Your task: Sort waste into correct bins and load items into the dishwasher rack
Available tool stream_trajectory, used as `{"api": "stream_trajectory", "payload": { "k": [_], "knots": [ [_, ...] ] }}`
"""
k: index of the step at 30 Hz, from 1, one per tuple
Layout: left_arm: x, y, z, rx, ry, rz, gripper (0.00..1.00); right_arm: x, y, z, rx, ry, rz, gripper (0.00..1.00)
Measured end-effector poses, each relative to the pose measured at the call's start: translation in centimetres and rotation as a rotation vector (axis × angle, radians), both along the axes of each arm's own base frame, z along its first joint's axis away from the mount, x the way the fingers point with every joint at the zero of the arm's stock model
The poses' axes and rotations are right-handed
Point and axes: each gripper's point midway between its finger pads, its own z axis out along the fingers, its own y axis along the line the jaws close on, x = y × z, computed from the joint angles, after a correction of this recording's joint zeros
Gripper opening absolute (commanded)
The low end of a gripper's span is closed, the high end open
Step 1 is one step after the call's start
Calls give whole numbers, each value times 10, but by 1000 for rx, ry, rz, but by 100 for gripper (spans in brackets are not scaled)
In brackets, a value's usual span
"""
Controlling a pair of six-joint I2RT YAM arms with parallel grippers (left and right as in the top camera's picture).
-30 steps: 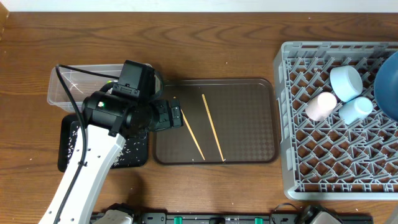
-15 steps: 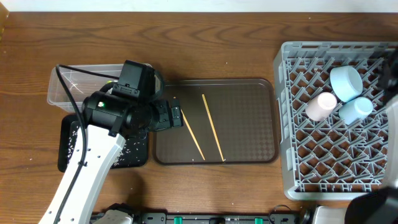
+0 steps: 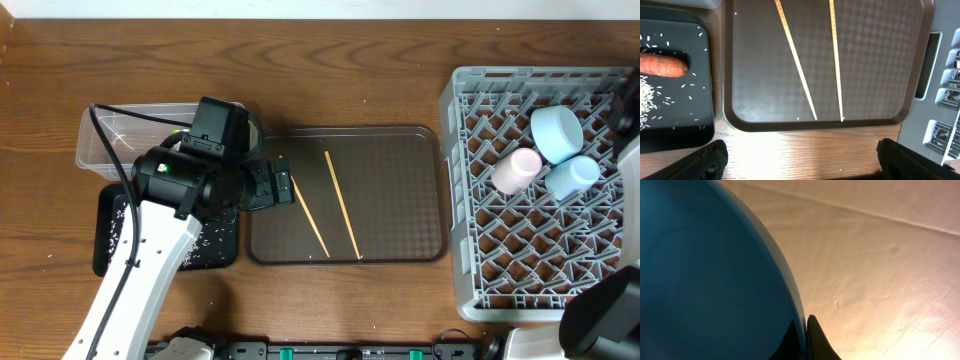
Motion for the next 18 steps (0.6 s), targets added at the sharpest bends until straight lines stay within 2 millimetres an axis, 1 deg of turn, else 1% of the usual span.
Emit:
{"api": "stream_trajectory", "payload": {
  "k": [3, 11, 15, 18],
  "knots": [
    [0, 0, 0, 0, 0, 0, 98, -11, -7, -4, 15, 54, -28, 1],
    [0, 0, 0, 0, 0, 0, 98, -28, -14, -15, 51, 123, -66, 1],
    [0, 0, 0, 0, 0, 0, 98, -47, -24, -23, 65, 139, -112, 1],
    [0, 0, 0, 0, 0, 0, 98, -65, -32, -26, 72, 143, -154, 1]
  ]
}}
